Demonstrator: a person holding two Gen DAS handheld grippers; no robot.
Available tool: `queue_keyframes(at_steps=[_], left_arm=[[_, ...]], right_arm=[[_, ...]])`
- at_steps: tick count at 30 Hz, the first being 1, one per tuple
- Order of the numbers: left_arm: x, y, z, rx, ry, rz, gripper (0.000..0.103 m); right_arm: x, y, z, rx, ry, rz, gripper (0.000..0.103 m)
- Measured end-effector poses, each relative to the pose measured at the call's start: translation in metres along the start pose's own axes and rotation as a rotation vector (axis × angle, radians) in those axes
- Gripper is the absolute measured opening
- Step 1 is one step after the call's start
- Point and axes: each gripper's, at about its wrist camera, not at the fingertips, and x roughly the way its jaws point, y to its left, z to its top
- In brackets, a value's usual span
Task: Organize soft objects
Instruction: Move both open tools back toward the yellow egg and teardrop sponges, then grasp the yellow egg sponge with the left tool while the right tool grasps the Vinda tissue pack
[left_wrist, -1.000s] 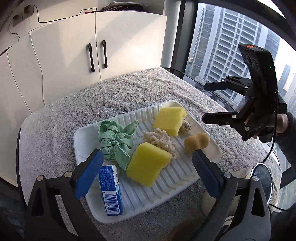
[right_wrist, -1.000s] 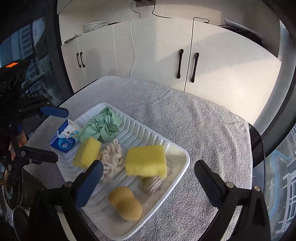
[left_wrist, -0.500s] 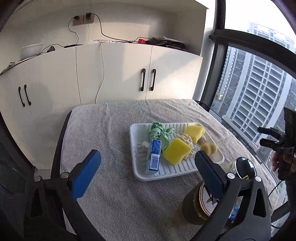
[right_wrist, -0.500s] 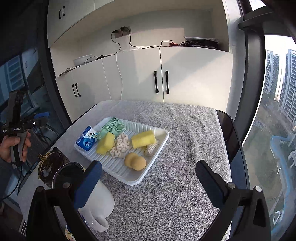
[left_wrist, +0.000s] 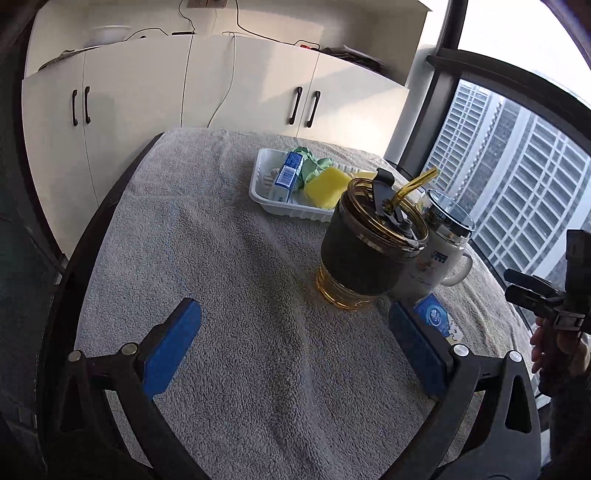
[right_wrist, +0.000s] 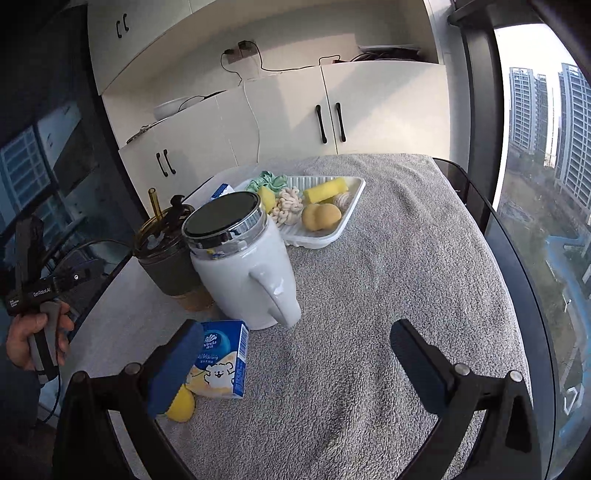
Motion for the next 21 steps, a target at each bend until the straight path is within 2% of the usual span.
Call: queue_keyframes(at_steps=[5, 10, 16, 21], left_arm=[[0.004, -0.057, -0.04, 0.073, 0.071, -0.048, 0.103], [0.017, -0.099, -0.056, 0.153, 0.103, -0.052, 0.103], [0.032, -0.118, -0.058, 0.149, 0.122, -0.076, 0.103], [0.048, -0.122, -0.062, 0.129, 0.155, -0.046, 0.103]], right_arm=[[0.009, 0.021, -0.025, -0.003, 0.039, 0.009, 0.103], [0.011, 0.035, -0.037, -0.027, 0.049, -0.002, 0.103], [0.01, 0.037, -0.043, -0.02, 0.045, -0.003, 0.103], [0.01, 0.036, -0.048, -0.008, 0.062, -0.012, 0.103]])
